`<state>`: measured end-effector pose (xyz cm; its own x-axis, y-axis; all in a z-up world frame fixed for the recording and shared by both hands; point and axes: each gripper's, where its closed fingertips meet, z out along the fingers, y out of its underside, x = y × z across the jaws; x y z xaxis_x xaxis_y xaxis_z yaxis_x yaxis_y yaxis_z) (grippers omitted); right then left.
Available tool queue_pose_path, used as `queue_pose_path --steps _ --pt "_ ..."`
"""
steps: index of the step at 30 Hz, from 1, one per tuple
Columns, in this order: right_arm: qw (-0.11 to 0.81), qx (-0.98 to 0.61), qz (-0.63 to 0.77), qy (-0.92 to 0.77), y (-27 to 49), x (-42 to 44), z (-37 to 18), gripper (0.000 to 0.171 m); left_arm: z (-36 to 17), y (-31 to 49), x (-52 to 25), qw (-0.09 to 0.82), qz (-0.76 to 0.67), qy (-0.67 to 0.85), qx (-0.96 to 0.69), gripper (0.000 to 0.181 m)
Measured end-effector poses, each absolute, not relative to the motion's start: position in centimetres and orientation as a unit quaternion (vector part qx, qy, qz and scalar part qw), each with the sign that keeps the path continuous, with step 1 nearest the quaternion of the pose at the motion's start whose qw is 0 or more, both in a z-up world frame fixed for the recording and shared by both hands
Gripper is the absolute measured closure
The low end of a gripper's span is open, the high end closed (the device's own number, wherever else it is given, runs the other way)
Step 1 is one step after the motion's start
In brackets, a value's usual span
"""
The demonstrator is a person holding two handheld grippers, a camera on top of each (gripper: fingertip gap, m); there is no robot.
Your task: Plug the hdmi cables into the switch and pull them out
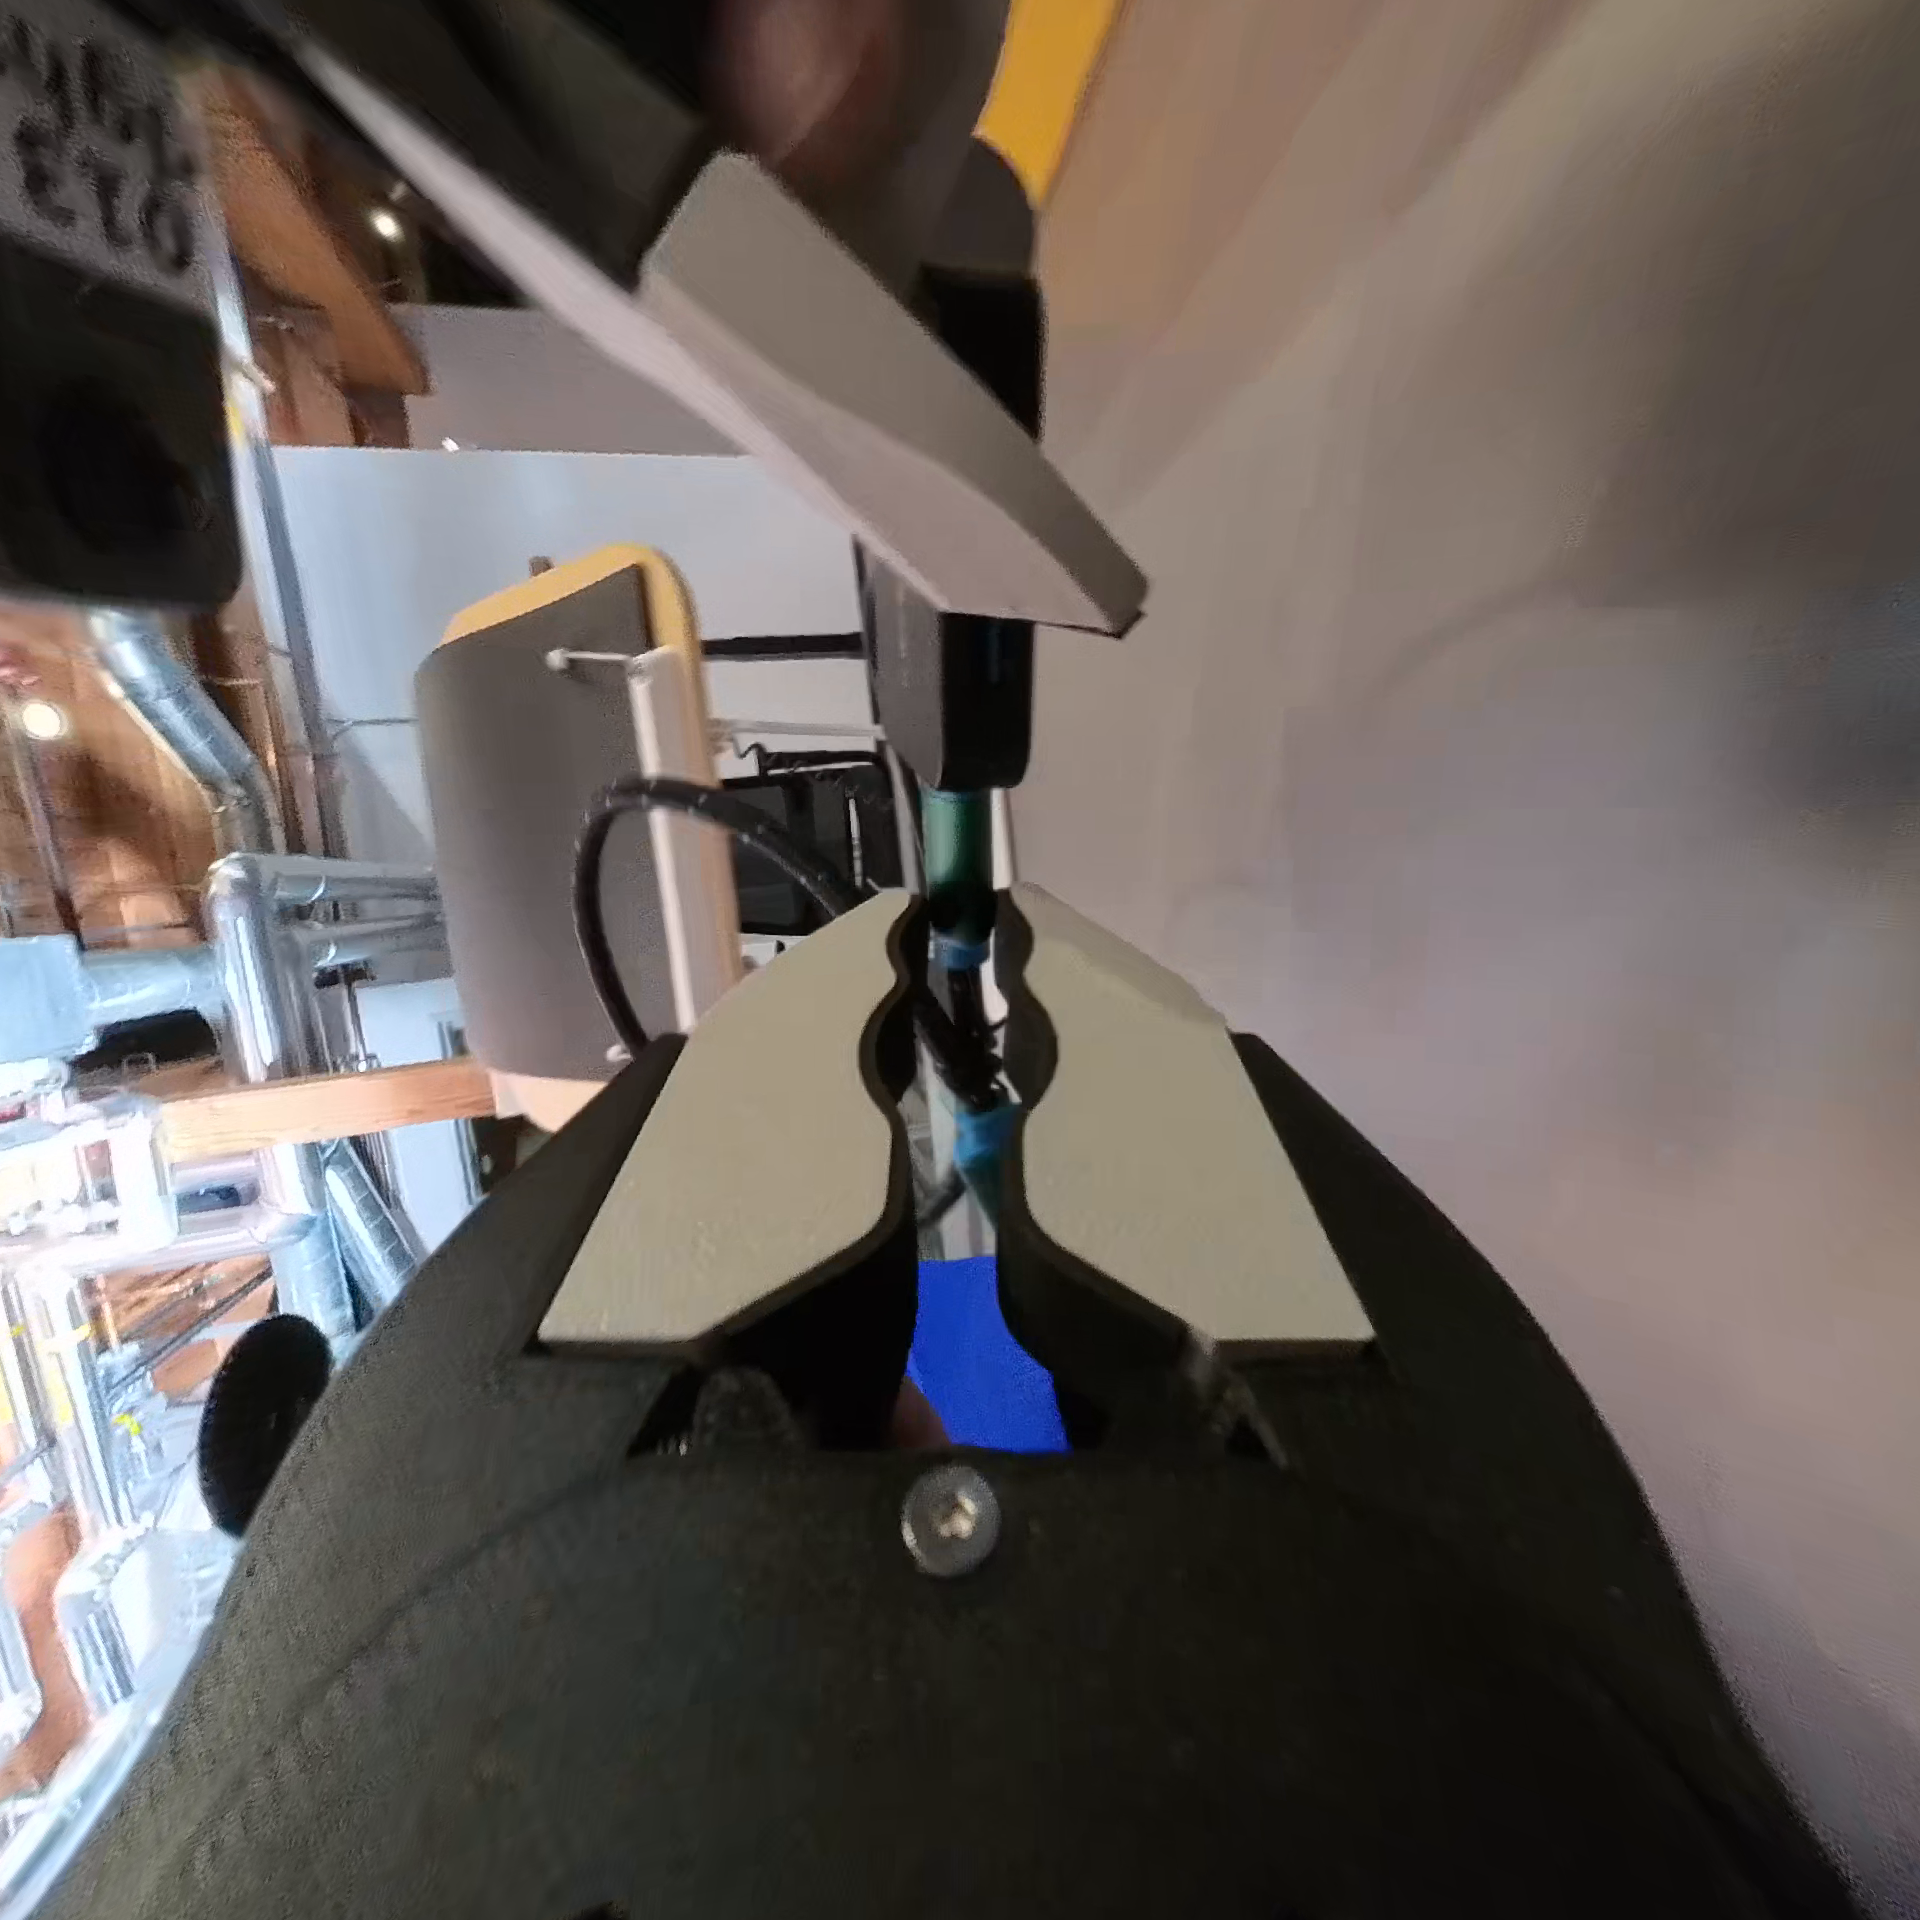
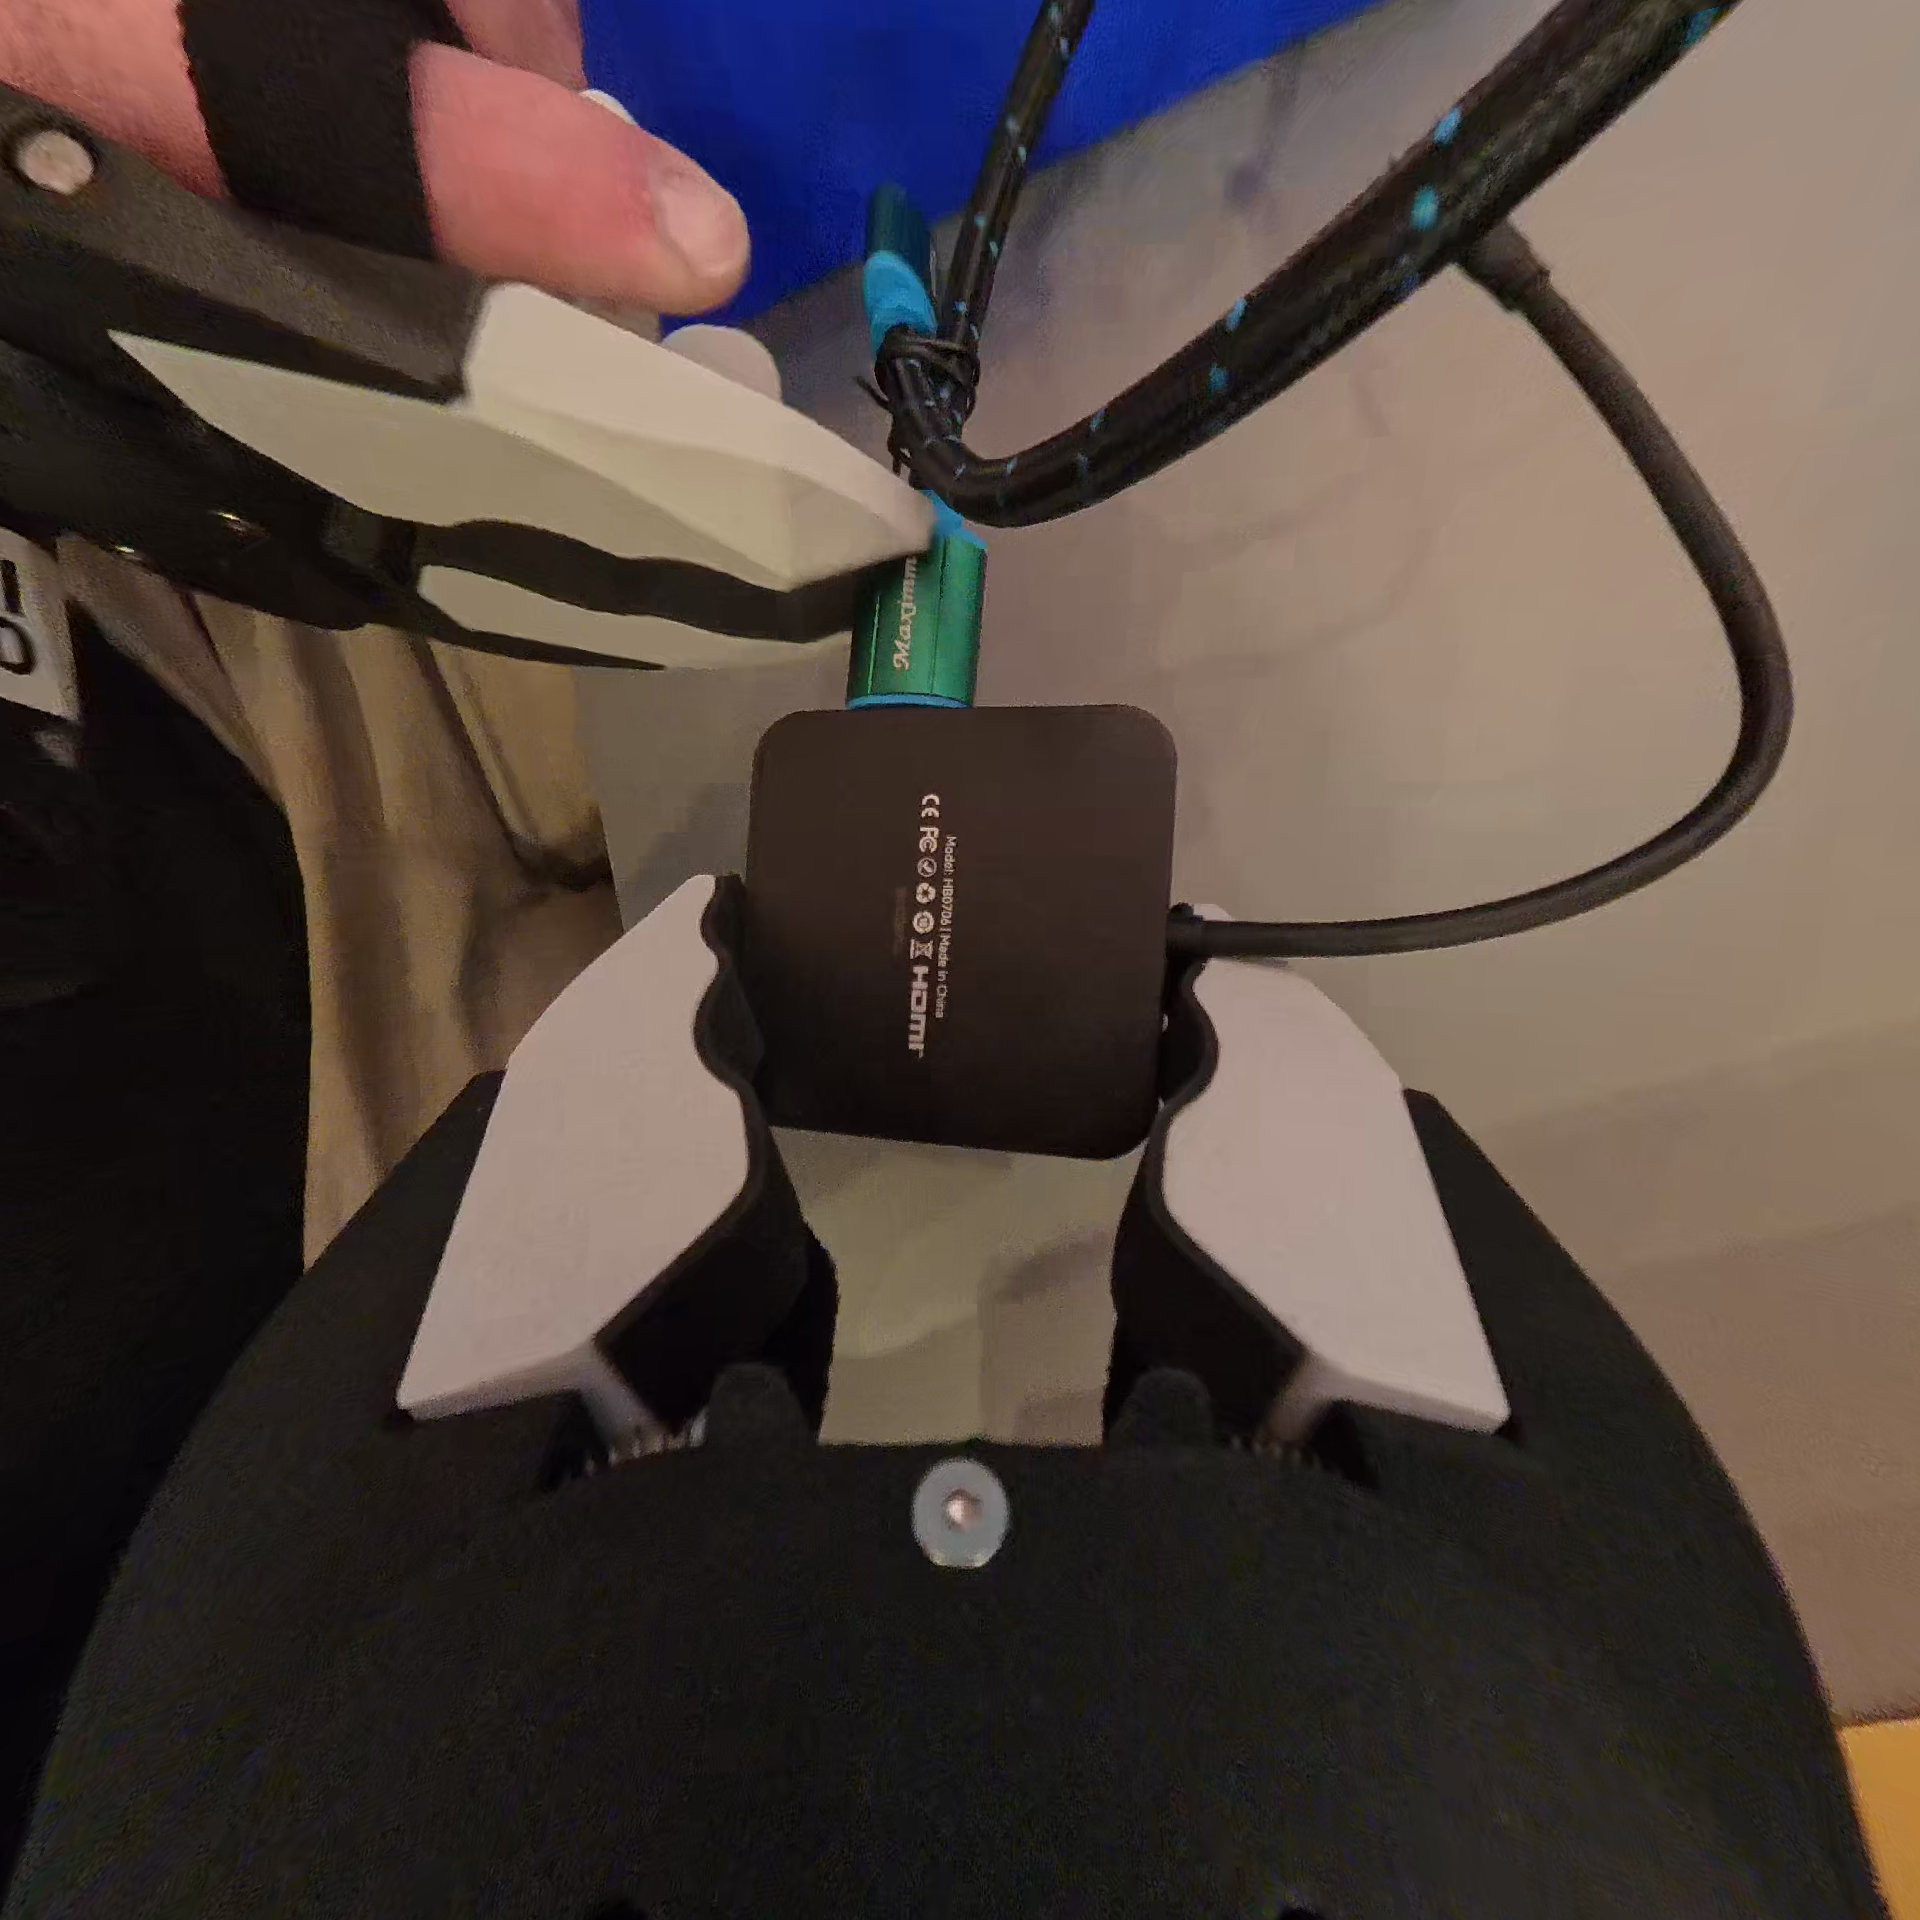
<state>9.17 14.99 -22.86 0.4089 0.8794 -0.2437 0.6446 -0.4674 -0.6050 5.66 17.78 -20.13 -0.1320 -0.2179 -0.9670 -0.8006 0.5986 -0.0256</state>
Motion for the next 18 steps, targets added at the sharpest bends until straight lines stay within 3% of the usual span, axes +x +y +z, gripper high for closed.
queue_pose_path --steps 5,11,18 --pt "0.296 -0.823 0.247 -0.417 17.7 11.7 -19.0 0.096 -14.1 18.6 4.3 0.612 0.221 0.64 -0.41 0.153" --pt "0.413 -0.844 0.203 -0.274 22.2 20.1 -13.4 0.096 -11.6 21.3 1.0 0.618 0.241 0.602 -0.444 0.156" --pt "0.41 -0.9 0.123 -0.085 26.5 33.5 -17.4 0.096 -11.5 22.9 -0.9 0.608 0.256 0.596 -0.458 0.163"
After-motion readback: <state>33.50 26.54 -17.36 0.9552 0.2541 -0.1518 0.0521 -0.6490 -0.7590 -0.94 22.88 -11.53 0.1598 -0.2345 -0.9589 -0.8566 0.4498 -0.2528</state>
